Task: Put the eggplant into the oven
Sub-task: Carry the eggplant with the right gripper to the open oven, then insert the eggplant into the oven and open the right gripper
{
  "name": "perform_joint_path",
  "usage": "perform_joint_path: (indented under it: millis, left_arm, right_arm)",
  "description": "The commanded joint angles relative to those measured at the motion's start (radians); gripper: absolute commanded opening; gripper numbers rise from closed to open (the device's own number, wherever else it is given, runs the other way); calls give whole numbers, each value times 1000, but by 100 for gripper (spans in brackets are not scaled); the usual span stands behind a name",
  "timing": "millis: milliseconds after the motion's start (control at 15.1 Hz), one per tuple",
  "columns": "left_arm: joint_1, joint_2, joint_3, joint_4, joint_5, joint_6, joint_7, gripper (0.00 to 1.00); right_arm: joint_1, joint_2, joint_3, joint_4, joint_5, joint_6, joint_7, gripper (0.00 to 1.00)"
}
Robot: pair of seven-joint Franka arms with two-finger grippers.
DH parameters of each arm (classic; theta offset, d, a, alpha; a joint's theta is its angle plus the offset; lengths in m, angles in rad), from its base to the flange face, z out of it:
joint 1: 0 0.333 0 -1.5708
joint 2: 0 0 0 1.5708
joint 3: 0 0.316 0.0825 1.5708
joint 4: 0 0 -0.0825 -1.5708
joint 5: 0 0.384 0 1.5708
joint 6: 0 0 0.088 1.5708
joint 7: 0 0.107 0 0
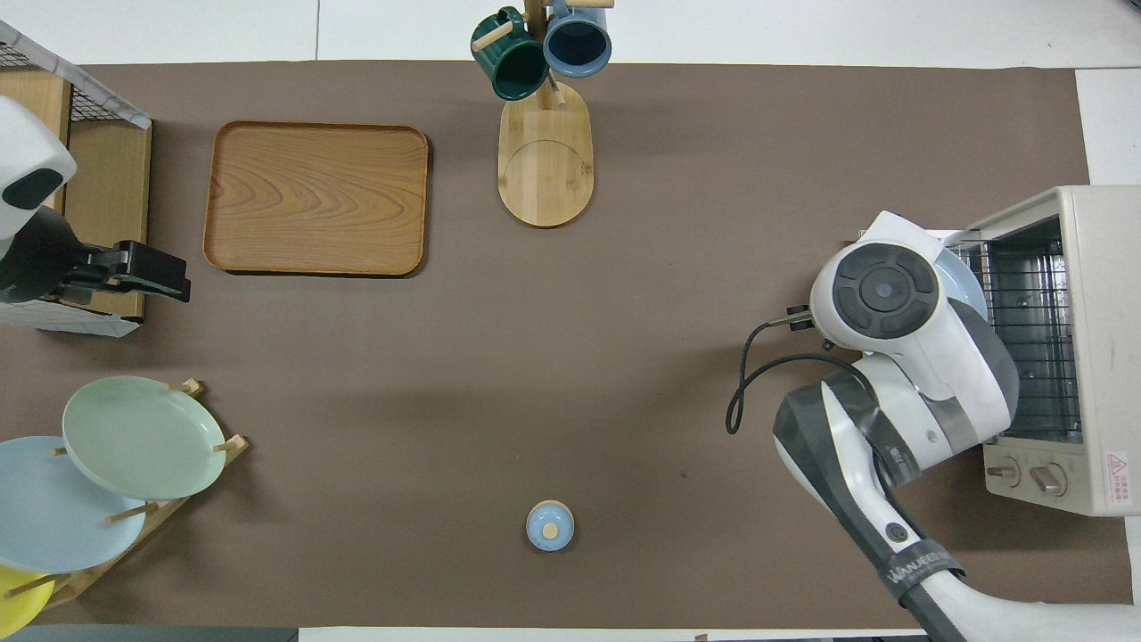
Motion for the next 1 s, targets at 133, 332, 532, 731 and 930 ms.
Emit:
perform_joint_path:
  millis: [133,332,532,731,930]
  left_arm:
    - [12,-20,-5,-16,-10,6,-3,100]
    - [12,-20,-5,-16,-10,6,-3,100]
    - [12,-20,-5,-16,-10,6,-3,100]
    - [12,-20,-5,-16,-10,6,-3,100]
    - [10,-20,-5,-16,-10,6,-3,100]
  right_arm:
    - [-85,-148,16,-160,-11,45,-97,0]
    - [-167,-167,14,-205,-11,100,-189,0]
    - [-239,-188,14,-297,-10,237,-256,0]
    - [-289,-187,13,-299,-10,253,-338,0]
    - [-325,-182,13,-300,-2,275,-383,0]
